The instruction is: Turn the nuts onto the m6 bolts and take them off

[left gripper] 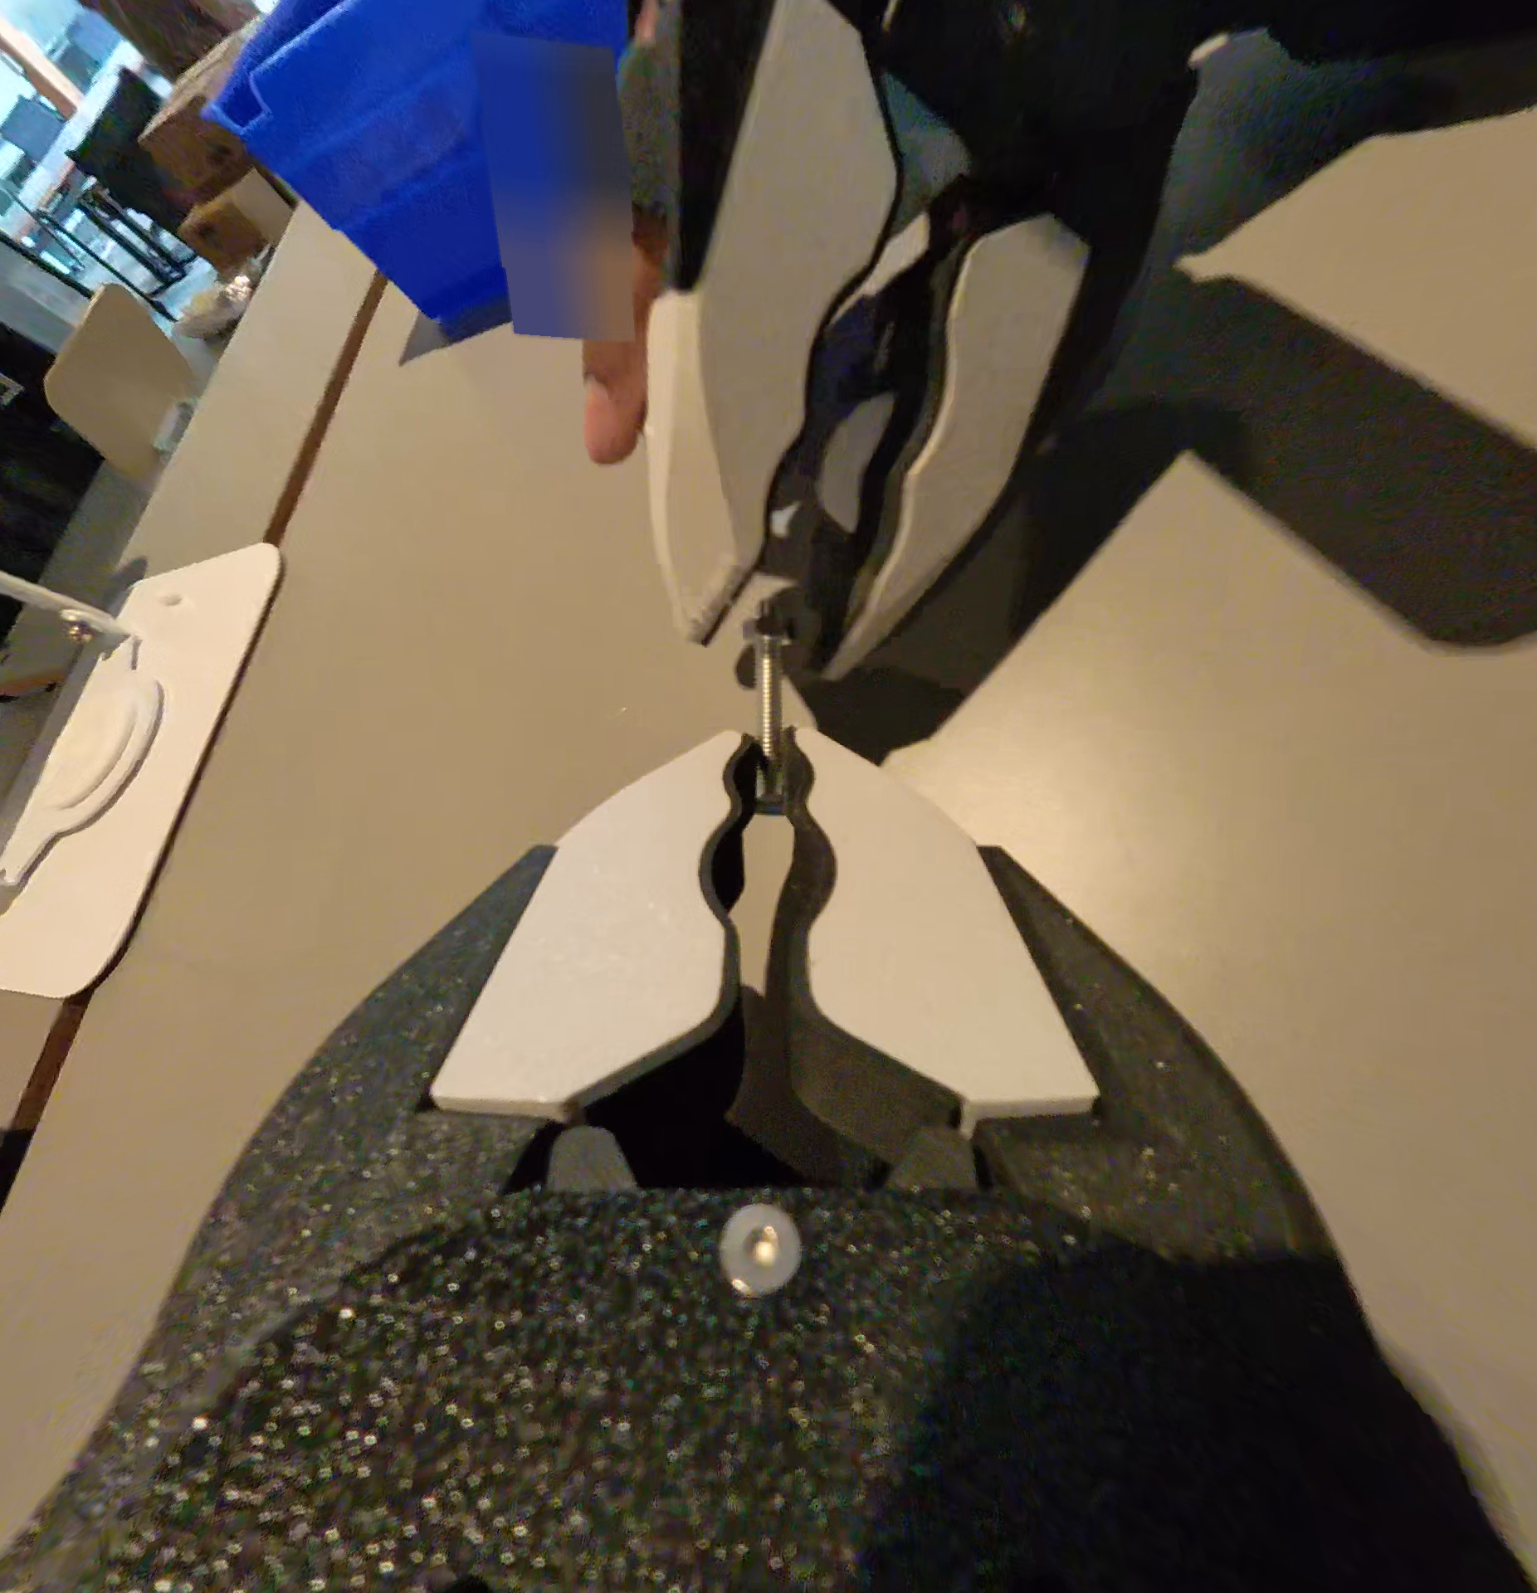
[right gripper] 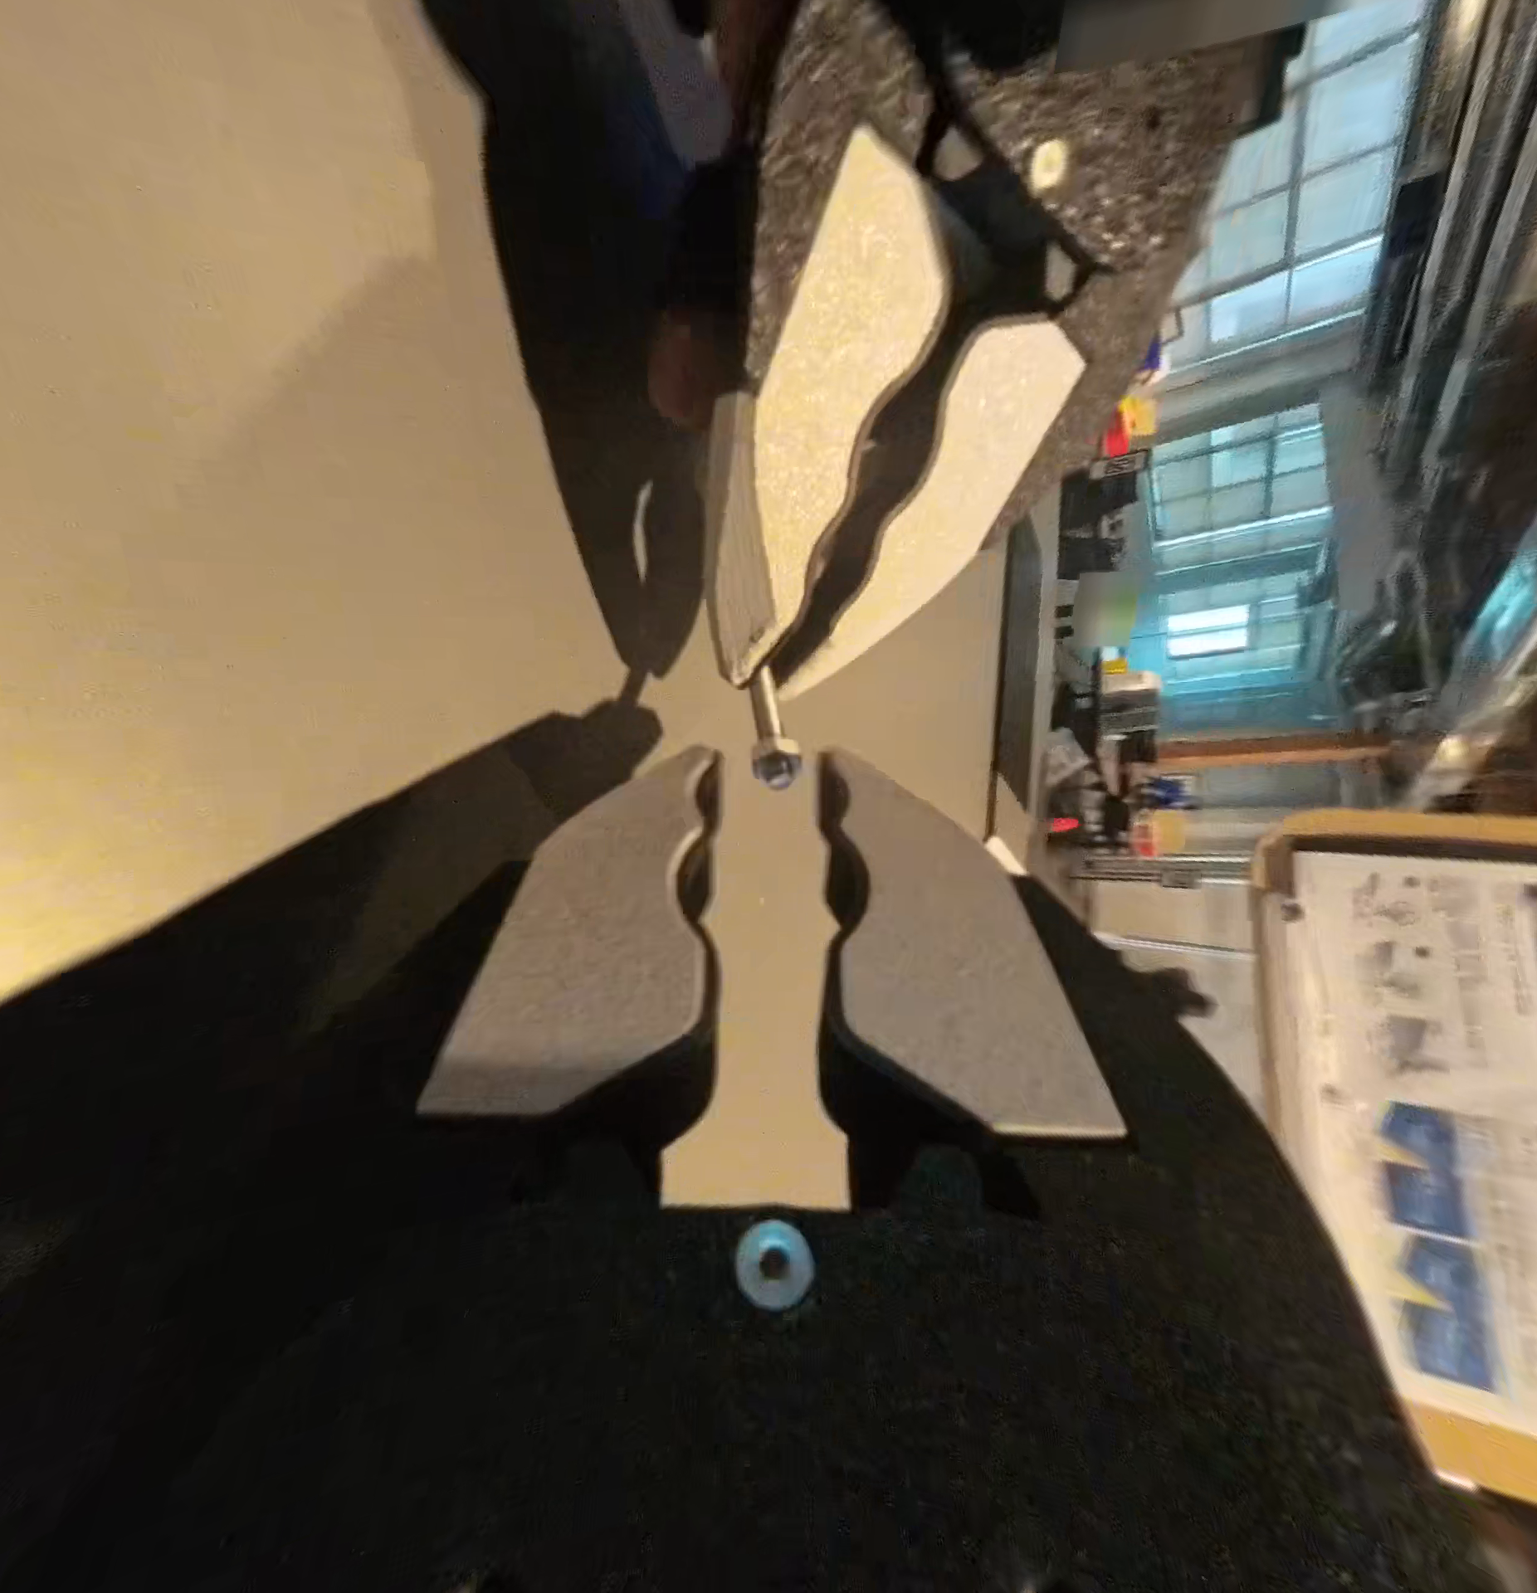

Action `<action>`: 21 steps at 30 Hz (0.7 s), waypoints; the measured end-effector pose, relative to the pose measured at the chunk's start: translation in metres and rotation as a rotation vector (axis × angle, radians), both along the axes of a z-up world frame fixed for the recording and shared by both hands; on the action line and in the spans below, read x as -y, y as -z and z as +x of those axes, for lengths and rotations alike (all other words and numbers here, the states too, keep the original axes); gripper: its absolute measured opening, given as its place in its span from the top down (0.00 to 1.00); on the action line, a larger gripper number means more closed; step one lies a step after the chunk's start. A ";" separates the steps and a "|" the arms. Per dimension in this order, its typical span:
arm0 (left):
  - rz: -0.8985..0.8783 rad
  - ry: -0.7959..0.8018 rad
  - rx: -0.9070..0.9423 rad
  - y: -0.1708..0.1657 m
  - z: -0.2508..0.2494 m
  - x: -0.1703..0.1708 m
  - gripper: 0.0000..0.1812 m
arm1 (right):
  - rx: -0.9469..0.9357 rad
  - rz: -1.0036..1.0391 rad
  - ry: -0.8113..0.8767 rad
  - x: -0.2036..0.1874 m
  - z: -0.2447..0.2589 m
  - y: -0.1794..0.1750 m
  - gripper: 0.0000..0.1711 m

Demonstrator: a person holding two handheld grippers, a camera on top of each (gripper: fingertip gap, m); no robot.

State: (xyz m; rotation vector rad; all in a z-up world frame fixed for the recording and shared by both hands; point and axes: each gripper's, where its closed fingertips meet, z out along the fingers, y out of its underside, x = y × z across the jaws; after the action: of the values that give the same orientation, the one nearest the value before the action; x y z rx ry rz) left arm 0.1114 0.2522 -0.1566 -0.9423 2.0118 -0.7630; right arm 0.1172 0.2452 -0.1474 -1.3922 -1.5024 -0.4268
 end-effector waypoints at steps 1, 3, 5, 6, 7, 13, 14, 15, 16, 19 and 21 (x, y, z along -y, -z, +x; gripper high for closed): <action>0.001 -0.011 0.016 -0.003 0.000 -0.002 0.97 | -0.089 -0.041 0.009 0.001 -0.002 -0.005 0.81; 0.007 -0.025 0.046 -0.009 0.001 -0.005 0.97 | -0.295 -0.180 0.042 0.003 -0.003 -0.012 0.80; 0.041 -0.031 0.068 -0.012 0.001 -0.007 0.97 | -0.480 -0.317 0.085 0.003 -0.003 -0.019 0.80; 0.064 -0.029 0.072 -0.012 0.001 -0.007 0.97 | -0.554 -0.366 0.110 0.001 -0.002 -0.022 0.81; 0.084 -0.024 0.077 -0.012 0.002 -0.007 0.97 | -0.617 -0.409 0.136 -0.002 -0.001 -0.024 0.84; 0.137 -0.012 0.070 -0.009 0.002 -0.004 0.97 | -0.623 -0.524 0.176 -0.001 -0.004 -0.013 0.95; 0.113 -0.009 0.063 -0.008 0.002 -0.003 0.97 | -0.541 -0.460 0.156 0.000 -0.004 -0.012 0.95; 0.085 -0.005 0.055 -0.008 0.002 -0.002 0.97 | -0.449 -0.384 0.128 0.001 -0.004 -0.012 0.95; 0.048 0.002 0.046 -0.008 0.002 0.000 0.97 | -0.340 -0.286 0.087 0.003 -0.005 -0.013 0.95; -0.054 -0.004 0.035 -0.010 0.001 0.001 0.97 | 0.009 0.088 -0.032 0.003 -0.006 -0.017 0.96; -0.072 -0.017 0.041 -0.011 0.000 -0.003 0.97 | -0.030 0.118 -0.017 0.000 -0.007 -0.022 0.93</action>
State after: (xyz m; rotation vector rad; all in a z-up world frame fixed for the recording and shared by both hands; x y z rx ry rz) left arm 0.1115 0.2549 -0.1453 -0.9760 1.9492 -0.8441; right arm 0.1106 0.2448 -0.1259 -1.2876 -1.4406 -0.4745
